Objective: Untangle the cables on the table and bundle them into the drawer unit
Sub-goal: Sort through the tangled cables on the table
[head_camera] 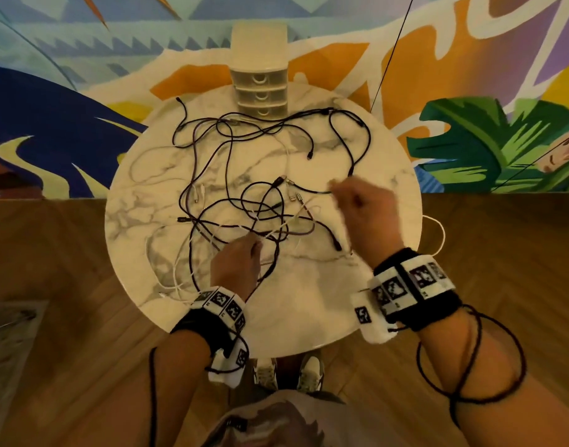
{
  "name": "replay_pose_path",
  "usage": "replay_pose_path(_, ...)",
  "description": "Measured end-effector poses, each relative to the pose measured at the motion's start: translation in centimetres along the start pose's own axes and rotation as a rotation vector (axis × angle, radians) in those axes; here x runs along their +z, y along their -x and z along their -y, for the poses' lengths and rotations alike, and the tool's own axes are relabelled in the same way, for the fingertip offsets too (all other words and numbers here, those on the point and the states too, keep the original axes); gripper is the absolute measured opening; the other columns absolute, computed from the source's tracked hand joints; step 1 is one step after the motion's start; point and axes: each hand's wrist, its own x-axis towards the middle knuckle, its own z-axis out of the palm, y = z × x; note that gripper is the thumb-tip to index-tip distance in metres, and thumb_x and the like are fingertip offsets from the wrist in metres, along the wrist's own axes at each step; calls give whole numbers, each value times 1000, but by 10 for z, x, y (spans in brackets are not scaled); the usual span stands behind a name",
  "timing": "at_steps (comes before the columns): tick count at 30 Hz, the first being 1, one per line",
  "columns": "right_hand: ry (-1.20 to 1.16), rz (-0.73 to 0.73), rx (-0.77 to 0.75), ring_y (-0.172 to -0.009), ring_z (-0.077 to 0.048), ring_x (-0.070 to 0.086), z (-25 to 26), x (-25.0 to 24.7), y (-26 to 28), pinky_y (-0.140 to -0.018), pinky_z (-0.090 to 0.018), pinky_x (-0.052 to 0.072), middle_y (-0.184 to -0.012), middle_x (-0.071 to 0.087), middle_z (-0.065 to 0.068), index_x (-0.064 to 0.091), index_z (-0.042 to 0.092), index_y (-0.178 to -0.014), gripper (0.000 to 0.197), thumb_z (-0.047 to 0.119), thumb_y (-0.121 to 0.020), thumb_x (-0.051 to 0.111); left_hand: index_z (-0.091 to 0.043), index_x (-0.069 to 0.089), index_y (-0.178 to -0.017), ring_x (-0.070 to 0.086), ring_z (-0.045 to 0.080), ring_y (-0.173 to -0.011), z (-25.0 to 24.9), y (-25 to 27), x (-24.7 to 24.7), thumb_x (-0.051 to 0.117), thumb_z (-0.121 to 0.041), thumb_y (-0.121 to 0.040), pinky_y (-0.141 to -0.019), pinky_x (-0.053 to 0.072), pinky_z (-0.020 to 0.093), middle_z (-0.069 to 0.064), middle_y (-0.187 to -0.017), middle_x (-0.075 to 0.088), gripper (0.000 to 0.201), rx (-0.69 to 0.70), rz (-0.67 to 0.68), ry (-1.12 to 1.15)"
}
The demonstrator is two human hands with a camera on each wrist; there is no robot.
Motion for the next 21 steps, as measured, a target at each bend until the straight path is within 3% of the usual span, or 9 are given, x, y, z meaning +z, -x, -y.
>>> replay_pose_path(2, -40, 4, 61, -50, -11, 43, -10, -13, -8, -53, -28, 33, -52, 49, -1, 56, 6, -62, 44, 36, -94, 51, -18, 63, -104, 63, 30, -87, 8, -5, 4, 45, -30, -97, -70, 50, 36, 8, -94, 69, 24, -49, 63, -6)
replay_pose_path(5, -26, 274, 120, -46, -7, 40, -17, -17, -1, -50, -20, 32, -50, 49, -1, 59, 5, -62, 42, 33, -93, 57, -19, 65, -105, 63, 27, -85, 29, -4, 15, 45, -33, -96, -73, 52, 36, 8, -95, 70, 26, -141, 245, 42)
replay_pose_path(8, -51, 314, 188, -43, -3, 44, -23, -17, 8, -47, -11, 32, -46, 48, 5, 62, 7, -62, 40, 33, -92, 58, -14, 68, -101, 62, 22, -74, 38, -5, 15, 47, -35, -96, -65, 44, 28, 6, -81, 69, 30, -171, 285, 197)
replay_pose_path(11, 59, 327, 225, -49, -6, 50, -38, -12, 12, -52, -21, 39, -51, 54, 4, 60, 10, -62, 42, 37, -93, 54, -20, 70, -95, 64, 21, -74, 31, -14, -9, 49, -31, -95, -62, 44, 28, -2, -74, 66, 24, -151, 95, 313)
replay_pose_path(13, 187, 363, 238, -57, -15, 55, -50, -4, 16, -58, -33, 44, -56, 59, 1, 60, 12, -62, 43, 41, -93, 51, -19, 71, -96, 63, 15, -74, 14, -15, -26, 48, -32, -92, -65, 48, 27, -4, -82, 68, 26, 33, -114, 277)
replay_pose_path(15, 241, 406, 250, -57, -19, 52, -62, 3, 21, -56, -34, 40, -54, 54, 0, 59, 14, -61, 44, 43, -93, 51, -12, 70, -92, 58, 14, -79, -5, -18, -38, 47, -29, -91, -68, 45, 26, -2, -88, 60, 29, 189, -220, 209)
replay_pose_path(18, 226, 466, 288, -54, -15, 46, -71, 9, 32, -54, -32, 34, -52, 48, 1, 52, 15, -57, 47, 49, -90, 54, -9, 61, -73, 57, 9, -85, 1, -43, -61, 51, -16, -92, -73, 40, 19, 4, -85, 52, 22, 33, -335, 321)
replay_pose_path(19, 205, 466, 317, -53, -14, 45, -78, 9, 38, -54, -33, 34, -52, 47, 2, 48, 16, -56, 47, 50, -88, 57, -10, 57, -68, 59, 15, -82, 8, -53, -72, 48, -20, -93, -73, 41, 23, 7, -80, 56, 28, -43, -332, 340)
replay_pose_path(21, 187, 390, 378, -52, -14, 45, -98, 7, 55, -52, -32, 34, -51, 46, 4, 45, 18, -54, 45, 45, -85, 62, -9, 54, -61, 60, 30, -70, 10, -68, -94, 42, -33, -96, -67, 43, 32, 12, -64, 58, 44, -174, -118, 278)
